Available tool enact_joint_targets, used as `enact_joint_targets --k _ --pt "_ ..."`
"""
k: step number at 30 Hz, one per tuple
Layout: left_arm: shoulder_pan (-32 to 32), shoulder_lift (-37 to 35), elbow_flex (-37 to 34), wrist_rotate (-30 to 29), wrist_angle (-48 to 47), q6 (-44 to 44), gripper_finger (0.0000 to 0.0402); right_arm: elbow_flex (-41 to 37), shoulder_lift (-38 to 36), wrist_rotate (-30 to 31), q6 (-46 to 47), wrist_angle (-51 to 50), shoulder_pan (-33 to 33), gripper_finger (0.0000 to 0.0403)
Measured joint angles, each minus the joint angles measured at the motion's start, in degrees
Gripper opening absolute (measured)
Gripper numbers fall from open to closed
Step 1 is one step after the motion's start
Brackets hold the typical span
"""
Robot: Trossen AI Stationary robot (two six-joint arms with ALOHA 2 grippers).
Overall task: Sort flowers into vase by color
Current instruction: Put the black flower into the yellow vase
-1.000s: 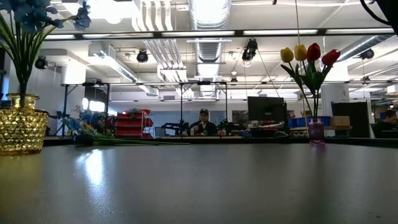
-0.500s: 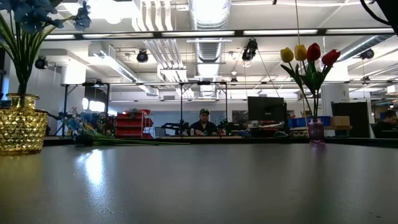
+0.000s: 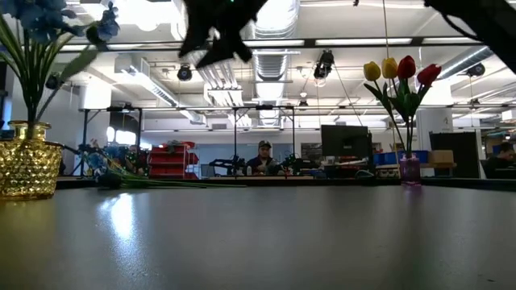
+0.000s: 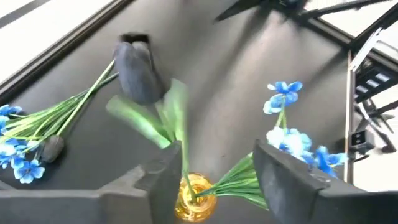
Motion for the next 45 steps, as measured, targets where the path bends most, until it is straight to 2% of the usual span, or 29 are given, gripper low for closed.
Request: enact_joint_targets --k 6,13,18,26,34,38,45 --pt "0.0 0.1 4.7 0.0 0.0 -1.2 0.0227 0.0 4.4 -1.0 -2.9 -7.8 -6.5 0.0226" --pt "0.0 0.0 8.9 -1.3 0.3 -3.8 0.0227 0.0 9.1 -1.5 -12.3 -13.5 -11.2 0.0217" --pt "0.0 0.1 9.1 -2.6 2.4 -5.4 0.0221 0.0 13.2 -4.4 -14.4 -12.9 -14.0 0.0198" --pt "0.0 1.4 9.0 -2.6 4.4 -6.7 0.0219 0.0 17.8 -8.5 -11.6 -12.9 -18.3 0.0170" --pt "0.0 3.1 8.9 -4.1 5.1 -6.6 0.0219 0.0 18.9 -10.7 -16.9 -8.3 -20.6 0.0138" --pt "0.0 3.9 8.5 -4.1 5.6 -6.6 0.0219 -0.3 18.9 -17.7 -19.2 -6.7 -21.7 0.0111" --pt "0.0 4.5 8.5 -4.1 5.7 -6.9 0.0219 -1.7 19.0 -17.5 -21.3 -6.9 -22.7 0.0064"
